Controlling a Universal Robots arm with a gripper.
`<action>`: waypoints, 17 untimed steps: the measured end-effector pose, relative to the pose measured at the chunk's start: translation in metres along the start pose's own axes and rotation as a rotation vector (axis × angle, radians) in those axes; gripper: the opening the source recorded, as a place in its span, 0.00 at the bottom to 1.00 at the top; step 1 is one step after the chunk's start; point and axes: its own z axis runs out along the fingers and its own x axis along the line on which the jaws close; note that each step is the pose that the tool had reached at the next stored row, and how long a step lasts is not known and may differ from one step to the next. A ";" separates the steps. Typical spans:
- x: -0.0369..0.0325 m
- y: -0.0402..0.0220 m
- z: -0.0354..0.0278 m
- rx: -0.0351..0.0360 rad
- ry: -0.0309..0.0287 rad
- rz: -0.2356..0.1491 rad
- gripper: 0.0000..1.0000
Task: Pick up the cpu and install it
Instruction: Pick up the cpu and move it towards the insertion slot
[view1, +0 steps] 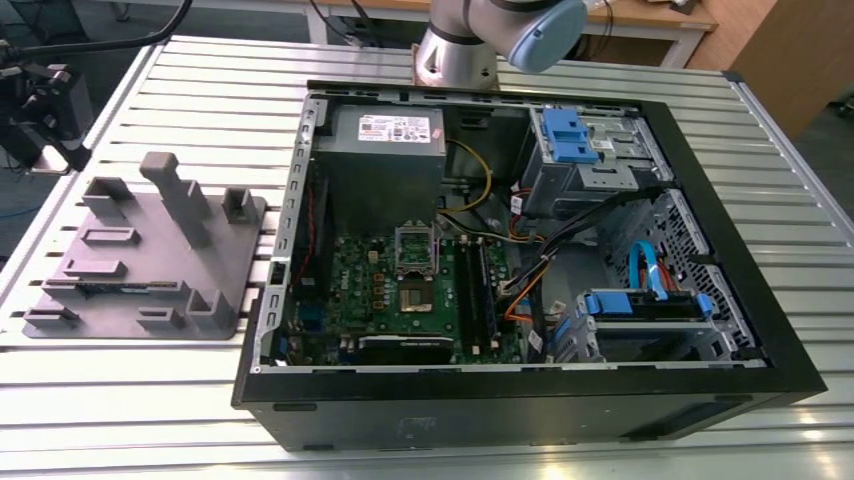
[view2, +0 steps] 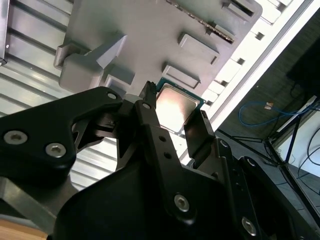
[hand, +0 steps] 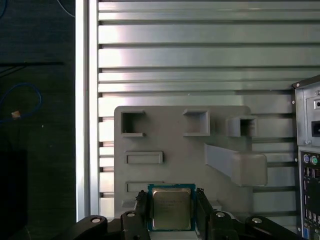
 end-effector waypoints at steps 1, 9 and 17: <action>0.0000 0.0000 0.0000 0.0000 0.0000 0.000 0.47; -0.0003 0.0002 -0.0028 0.0001 0.0002 0.000 0.47; -0.0006 0.0007 -0.0133 0.0000 0.0000 0.000 0.47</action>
